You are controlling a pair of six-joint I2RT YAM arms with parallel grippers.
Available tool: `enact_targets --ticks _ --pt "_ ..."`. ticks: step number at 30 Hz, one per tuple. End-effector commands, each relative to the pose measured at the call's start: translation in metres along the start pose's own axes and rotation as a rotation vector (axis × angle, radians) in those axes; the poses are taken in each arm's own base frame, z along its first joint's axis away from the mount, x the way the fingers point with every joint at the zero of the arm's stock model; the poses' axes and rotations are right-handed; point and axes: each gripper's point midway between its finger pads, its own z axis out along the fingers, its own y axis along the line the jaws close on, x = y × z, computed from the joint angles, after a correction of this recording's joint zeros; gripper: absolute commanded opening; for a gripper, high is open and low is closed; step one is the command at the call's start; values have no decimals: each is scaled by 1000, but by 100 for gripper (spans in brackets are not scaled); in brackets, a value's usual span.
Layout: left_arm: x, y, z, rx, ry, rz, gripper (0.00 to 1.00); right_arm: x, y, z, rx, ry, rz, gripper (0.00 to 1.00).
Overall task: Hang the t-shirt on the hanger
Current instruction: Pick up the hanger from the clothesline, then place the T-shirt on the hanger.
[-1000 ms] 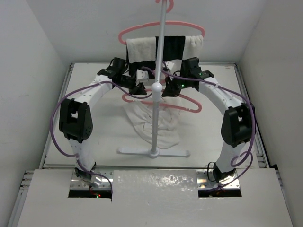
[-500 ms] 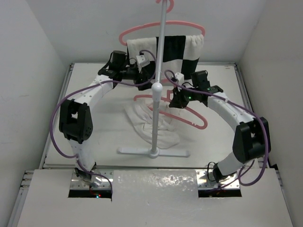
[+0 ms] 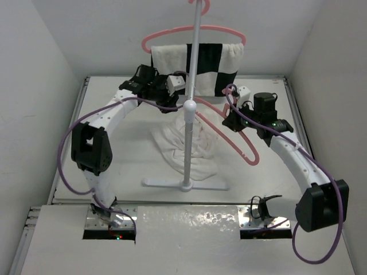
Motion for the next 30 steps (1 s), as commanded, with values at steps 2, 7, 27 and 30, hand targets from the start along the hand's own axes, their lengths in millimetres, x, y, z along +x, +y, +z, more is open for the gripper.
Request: enact_targets --ticks 2,7,27,30 --pt "52 -17 15 139 201 1 50 -4 3 -18 38 -23 -17 0" --pt "76 -50 19 292 249 72 53 5 14 -36 30 -20 -41 0" --pt "58 -10 25 40 230 -30 0 24 77 -39 -327 -33 -72 0" --pt "55 -22 25 93 203 -38 0 15 71 -29 -322 -33 -86 0"
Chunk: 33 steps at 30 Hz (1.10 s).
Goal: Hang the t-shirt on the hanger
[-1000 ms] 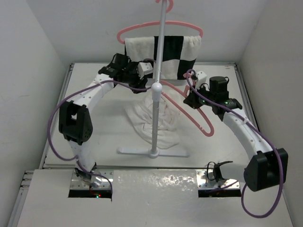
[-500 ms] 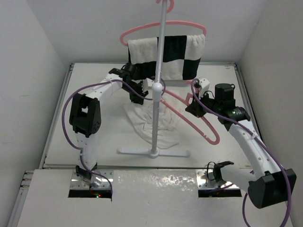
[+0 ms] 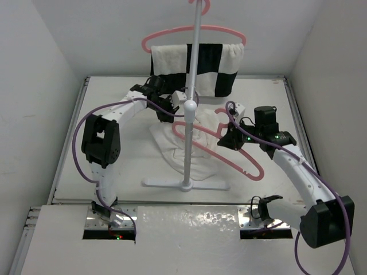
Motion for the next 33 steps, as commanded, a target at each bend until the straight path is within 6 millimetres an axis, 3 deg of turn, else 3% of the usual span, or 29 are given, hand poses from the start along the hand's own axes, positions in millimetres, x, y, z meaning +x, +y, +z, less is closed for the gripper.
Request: enact_targets --ticks 1,6,15,20,22,27,33 --pt "-37 -3 -21 -28 -117 21 0 -30 -8 11 -21 -54 -77 0" --pt "-30 -10 -20 0 -102 24 0 -29 -22 18 -5 2 -120 0" --pt "-27 -14 -20 13 -92 43 0 -37 -27 19 15 -7 -138 0" --pt "-54 -11 -30 -2 -184 37 0 -9 -27 28 -6 79 -103 0" --pt "-56 -14 -32 12 -191 38 0 0 -28 31 -7 87 -91 0" --pt "-44 -32 -31 80 -168 28 0 1 -27 37 -13 76 -80 0" --pt "-66 -50 -52 142 -249 107 0 -1 -24 42 -23 73 -89 0"
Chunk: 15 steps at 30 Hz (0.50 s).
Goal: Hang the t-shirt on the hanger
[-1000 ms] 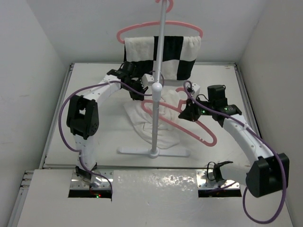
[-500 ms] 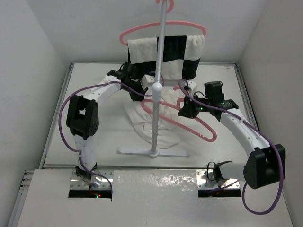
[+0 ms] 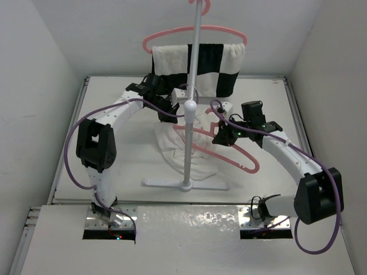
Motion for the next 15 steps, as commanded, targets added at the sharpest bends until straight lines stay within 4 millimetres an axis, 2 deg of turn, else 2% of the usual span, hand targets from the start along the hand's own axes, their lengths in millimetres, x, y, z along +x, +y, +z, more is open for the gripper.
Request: enact_targets --ticks 1,4,8,10,15 --pt "-44 -25 -26 58 -125 127 0 -12 1 2 -6 -40 -35 0" --pt "-59 -38 -34 99 -183 167 0 -12 8 6 -42 -37 -39 0" --pt "-75 -53 -36 134 -216 208 0 -26 10 8 -49 -81 -49 0" --pt "-86 -64 -36 160 -237 230 0 -40 10 7 -44 -125 -65 0" --pt "-118 -88 -35 175 -297 281 0 -50 14 10 -55 -133 -88 0"
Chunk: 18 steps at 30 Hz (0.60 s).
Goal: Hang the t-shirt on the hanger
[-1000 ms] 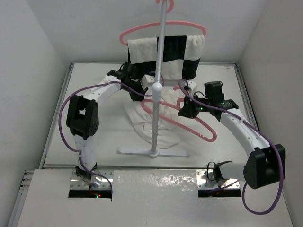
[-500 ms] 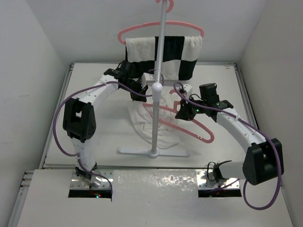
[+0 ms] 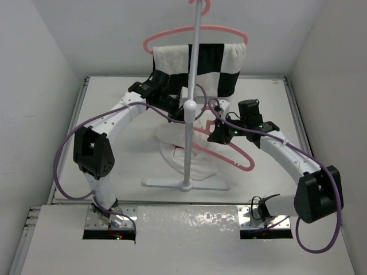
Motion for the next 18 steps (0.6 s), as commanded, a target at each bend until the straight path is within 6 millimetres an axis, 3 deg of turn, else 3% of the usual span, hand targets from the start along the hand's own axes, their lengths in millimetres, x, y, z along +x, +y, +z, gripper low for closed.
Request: enact_targets --ticks 1,5,12,14,15,17,18 --pt "-68 -27 -6 31 -144 130 0 -37 4 3 -22 -95 -77 0" --pt "-90 -39 -2 51 -189 118 0 -49 5 1 -13 -137 -90 0" --pt "-81 -51 2 76 -157 78 3 -54 -1 -1 35 -182 -108 0" --pt "-74 -49 1 65 -126 123 22 -48 -4 0 46 -176 -102 0" --pt "-65 -44 0 33 -86 125 45 -46 -4 1 49 -176 -101 0" --pt "-62 -35 -6 -23 -58 131 57 -40 -5 2 60 -183 -63 0" --pt "-63 -25 -9 -70 -56 135 76 -36 -5 4 62 -183 -51 0"
